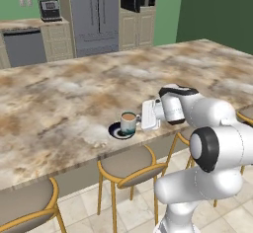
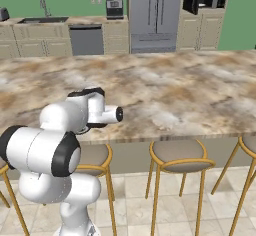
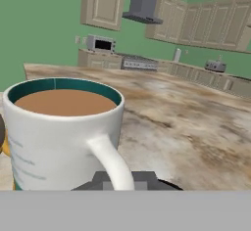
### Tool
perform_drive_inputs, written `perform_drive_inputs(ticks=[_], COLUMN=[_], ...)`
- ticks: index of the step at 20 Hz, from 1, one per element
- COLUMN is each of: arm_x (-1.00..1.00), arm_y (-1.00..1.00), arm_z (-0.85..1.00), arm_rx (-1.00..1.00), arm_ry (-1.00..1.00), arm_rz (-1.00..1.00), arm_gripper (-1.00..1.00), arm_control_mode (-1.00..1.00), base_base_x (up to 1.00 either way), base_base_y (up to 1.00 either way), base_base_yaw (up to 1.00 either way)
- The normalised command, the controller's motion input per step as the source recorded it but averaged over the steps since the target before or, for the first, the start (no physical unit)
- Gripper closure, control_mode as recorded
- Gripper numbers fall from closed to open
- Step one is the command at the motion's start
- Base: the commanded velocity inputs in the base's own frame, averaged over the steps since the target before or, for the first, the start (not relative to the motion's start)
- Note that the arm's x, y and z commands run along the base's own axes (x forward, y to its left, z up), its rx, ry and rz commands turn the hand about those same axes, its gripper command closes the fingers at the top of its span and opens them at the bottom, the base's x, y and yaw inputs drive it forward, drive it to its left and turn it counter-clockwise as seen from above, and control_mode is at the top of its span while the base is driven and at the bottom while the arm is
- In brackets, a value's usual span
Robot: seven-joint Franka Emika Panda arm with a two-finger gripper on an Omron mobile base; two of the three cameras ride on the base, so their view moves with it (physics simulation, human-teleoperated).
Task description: Pick the cup of tea, navigate to the dining table, and place it on the saucer.
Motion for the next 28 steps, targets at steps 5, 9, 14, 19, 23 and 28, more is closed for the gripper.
perform_drive_inputs(ticks=[5, 9, 14, 19, 23, 28], arm_x=[0.00, 0.00, 0.00, 0.00, 0.00, 0.00], arm_y=[-0.05, -0.19, -0.04, 0.00, 0.00, 0.00], arm_z=[0.00, 0.00, 0.00, -0.17, -0.37, -0.21], arm_rx=[0.00, 0.00, 0.00, 0.00, -0.01, -0.03], arm_ry=[0.00, 0.00, 0.01, 0.01, 0.00, 0.00], arm_rz=[0.00, 0.00, 0.00, 0.00, 0.00, 0.00], arm_gripper=[1.00, 1.00, 1.00, 1.00, 1.00, 1.00], arm_control_mode=[-1.00, -1.00, -1.00, -1.00, -1.00, -1.00], base_base_x=[0.00, 0.00, 0.00, 0.00, 0.00, 0.00], base_base_y=[0.00, 0.00, 0.00, 0.00, 0.00, 0.00], base_base_yaw=[0.00, 0.00, 0.00, 0.00, 0.00, 0.00])
